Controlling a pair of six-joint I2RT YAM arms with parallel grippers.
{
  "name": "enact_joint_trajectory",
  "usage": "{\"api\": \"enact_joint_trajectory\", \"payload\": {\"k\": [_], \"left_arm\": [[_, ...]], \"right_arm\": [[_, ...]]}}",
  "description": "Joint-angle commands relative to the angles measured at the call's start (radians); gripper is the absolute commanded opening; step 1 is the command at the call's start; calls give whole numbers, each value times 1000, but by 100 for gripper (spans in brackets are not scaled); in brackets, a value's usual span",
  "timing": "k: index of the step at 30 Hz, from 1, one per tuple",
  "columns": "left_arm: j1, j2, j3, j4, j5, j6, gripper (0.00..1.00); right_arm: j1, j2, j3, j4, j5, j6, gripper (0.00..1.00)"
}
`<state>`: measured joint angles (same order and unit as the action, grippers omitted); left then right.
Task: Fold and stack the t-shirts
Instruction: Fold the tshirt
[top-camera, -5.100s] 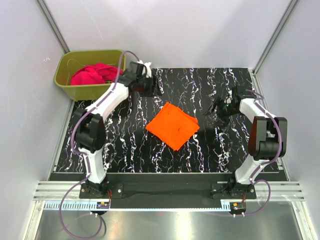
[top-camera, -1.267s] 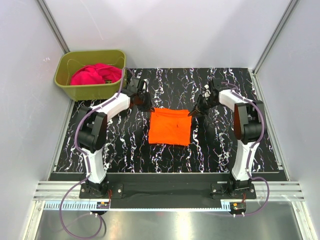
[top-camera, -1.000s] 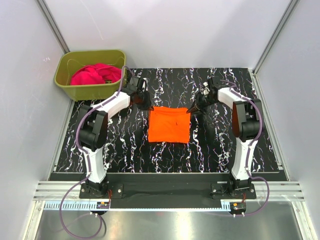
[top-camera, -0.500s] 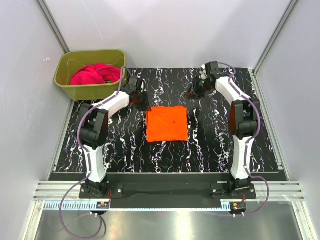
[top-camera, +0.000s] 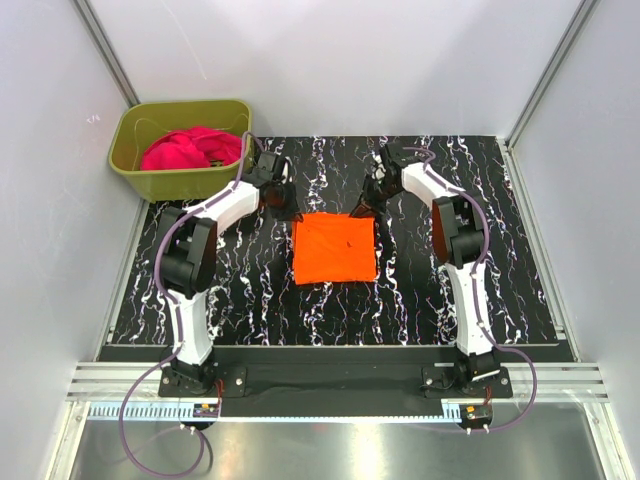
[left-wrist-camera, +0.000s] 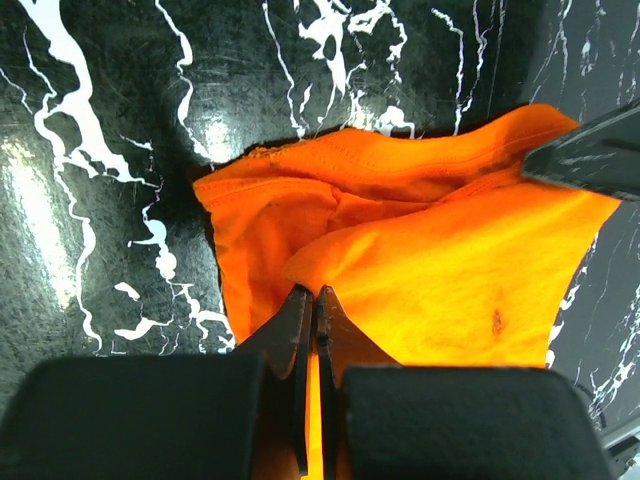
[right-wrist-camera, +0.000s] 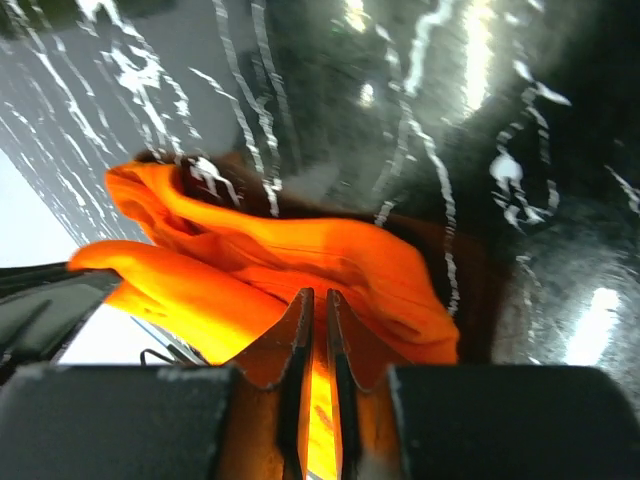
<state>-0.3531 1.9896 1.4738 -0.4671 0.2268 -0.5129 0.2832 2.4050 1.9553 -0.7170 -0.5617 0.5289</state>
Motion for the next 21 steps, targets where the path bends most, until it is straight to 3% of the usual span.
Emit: {"api": "enact_joint_trajectory", "payload": {"k": [1, 10, 14, 21], "left_arm": [[3, 21, 60, 7, -29, 17, 0], [3, 78, 155, -70, -55, 97, 3], [3, 89, 181, -88, -27, 149, 8], [-3, 34, 183, -126, 34, 194, 31]], "right_arm": [[-6, -21, -22, -13, -20, -12, 15], [-19, -109, -235, 11, -7, -30, 13], [-15, -219, -469, 86, -55, 19, 11], [135, -485, -823, 278, -170, 147, 11]]}}
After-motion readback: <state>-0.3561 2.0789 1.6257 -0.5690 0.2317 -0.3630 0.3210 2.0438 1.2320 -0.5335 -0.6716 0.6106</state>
